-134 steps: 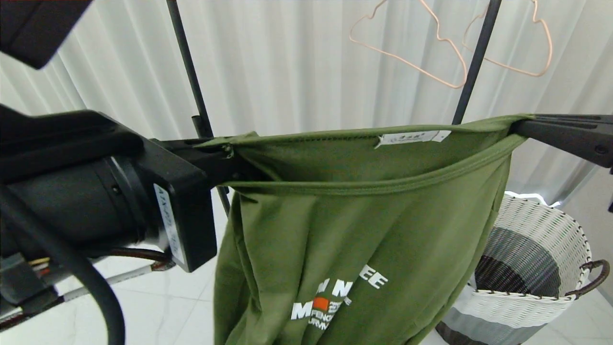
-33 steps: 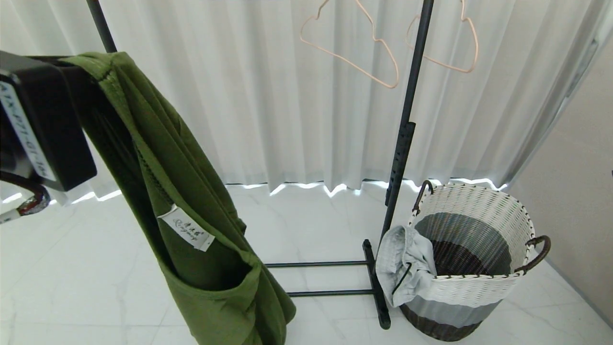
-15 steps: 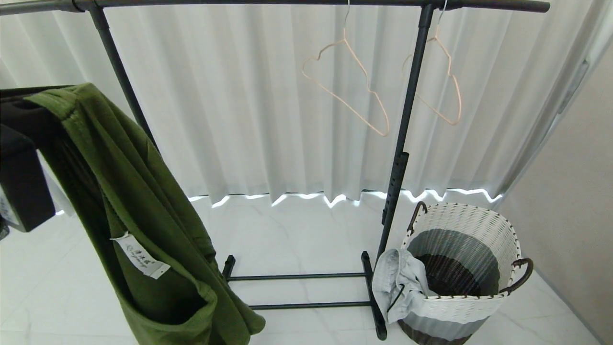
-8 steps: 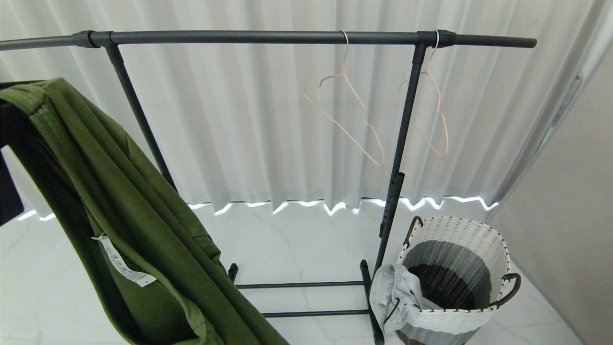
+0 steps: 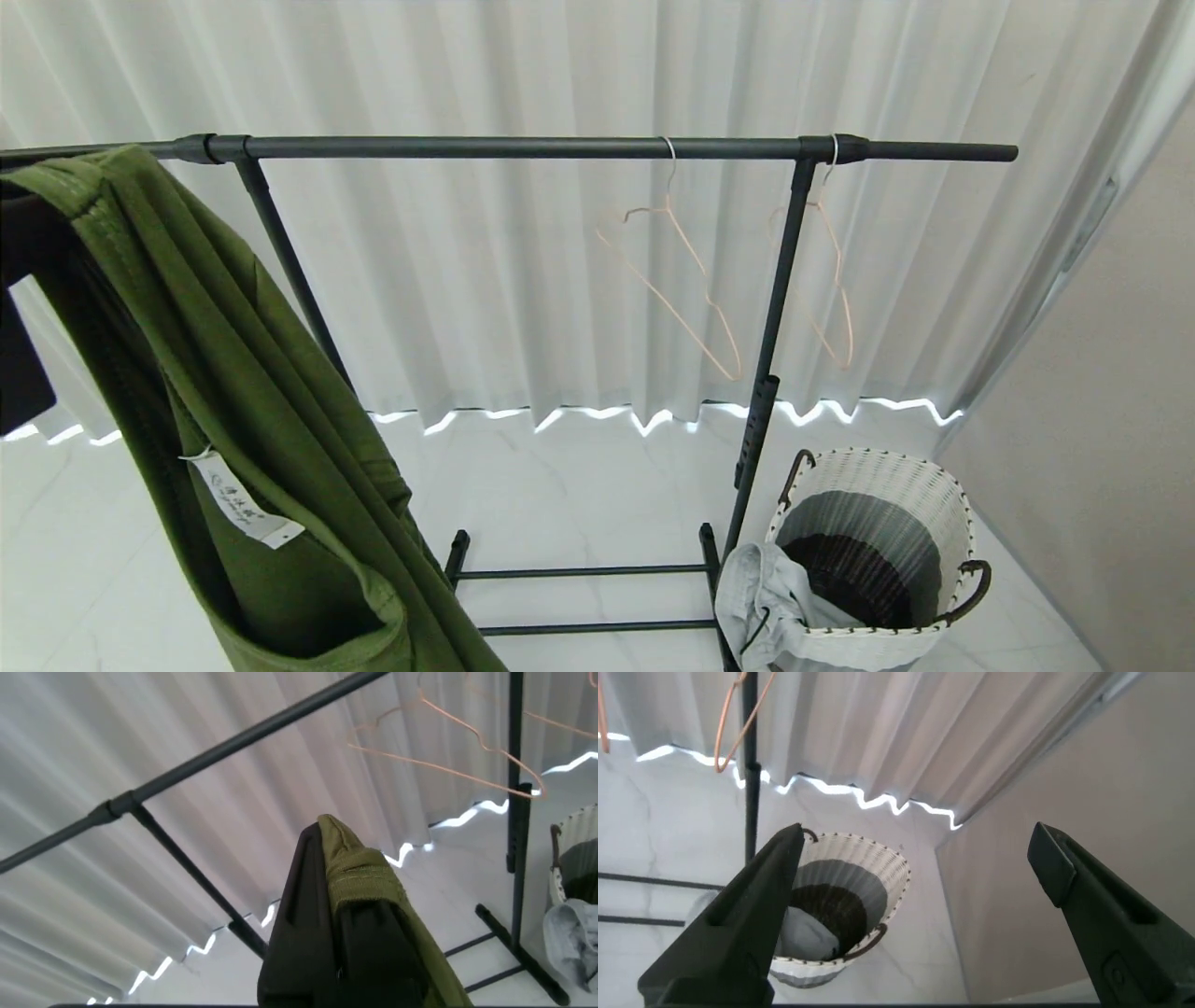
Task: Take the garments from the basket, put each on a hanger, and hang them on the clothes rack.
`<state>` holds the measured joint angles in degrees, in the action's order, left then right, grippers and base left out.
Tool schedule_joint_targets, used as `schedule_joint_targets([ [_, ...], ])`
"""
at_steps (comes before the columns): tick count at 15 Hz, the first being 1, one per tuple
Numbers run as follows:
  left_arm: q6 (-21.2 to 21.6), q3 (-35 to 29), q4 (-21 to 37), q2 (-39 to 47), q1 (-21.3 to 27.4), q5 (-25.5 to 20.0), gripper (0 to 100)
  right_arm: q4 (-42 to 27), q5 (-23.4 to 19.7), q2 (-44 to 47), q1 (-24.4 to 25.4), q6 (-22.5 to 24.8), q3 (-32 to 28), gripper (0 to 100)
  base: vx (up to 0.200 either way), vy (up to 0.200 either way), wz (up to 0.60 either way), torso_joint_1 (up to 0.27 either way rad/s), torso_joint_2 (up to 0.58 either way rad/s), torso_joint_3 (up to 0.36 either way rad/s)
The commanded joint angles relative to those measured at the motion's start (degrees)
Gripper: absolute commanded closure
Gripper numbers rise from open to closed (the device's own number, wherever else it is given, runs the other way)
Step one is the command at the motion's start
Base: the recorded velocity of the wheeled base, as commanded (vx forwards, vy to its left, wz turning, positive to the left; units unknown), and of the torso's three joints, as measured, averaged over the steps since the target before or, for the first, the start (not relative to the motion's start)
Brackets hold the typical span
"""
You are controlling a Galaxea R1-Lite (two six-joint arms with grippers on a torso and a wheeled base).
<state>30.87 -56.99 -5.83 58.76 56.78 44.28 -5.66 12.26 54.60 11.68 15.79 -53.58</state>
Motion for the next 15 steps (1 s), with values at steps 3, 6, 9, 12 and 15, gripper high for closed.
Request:
schedule_joint_targets([
  [3,-0.02,0.57,0.03,0.04,-0.97,-0.16,100,-0.06,-0.13,-2.39,0.10,-0.05,2.60,0,0.000,0.200,0.00,0.084,-0.20,-0.110],
  [6,0.07,1.00,0.03,-0.05,-0.97,-0.16,100,-0.14,-0.22,-2.83,0.10,-0.05,3.22,0,0.000,0.200,0.00,0.027,-0.03,-0.023],
  [9,-0.02,1.62,0.03,-0.05,-0.97,-0.33,100,-0.14,-0.31,-2.75,0.10,-0.05,3.30,0,0.000,0.067,0.00,0.002,0.00,0.001],
  [12,0.07,0.83,-0.06,0.22,-0.97,-0.16,100,-0.23,-0.49,-2.48,0.10,0.03,3.57,0,0.000,0.000,0.00,0.000,0.00,0.000],
  [15,-0.02,0.74,-0.06,0.30,-0.97,-0.24,100,-0.50,-1.54,-2.48,0.10,0.03,3.66,0,0.067,0.000,0.00,0.001,0.00,0.001],
])
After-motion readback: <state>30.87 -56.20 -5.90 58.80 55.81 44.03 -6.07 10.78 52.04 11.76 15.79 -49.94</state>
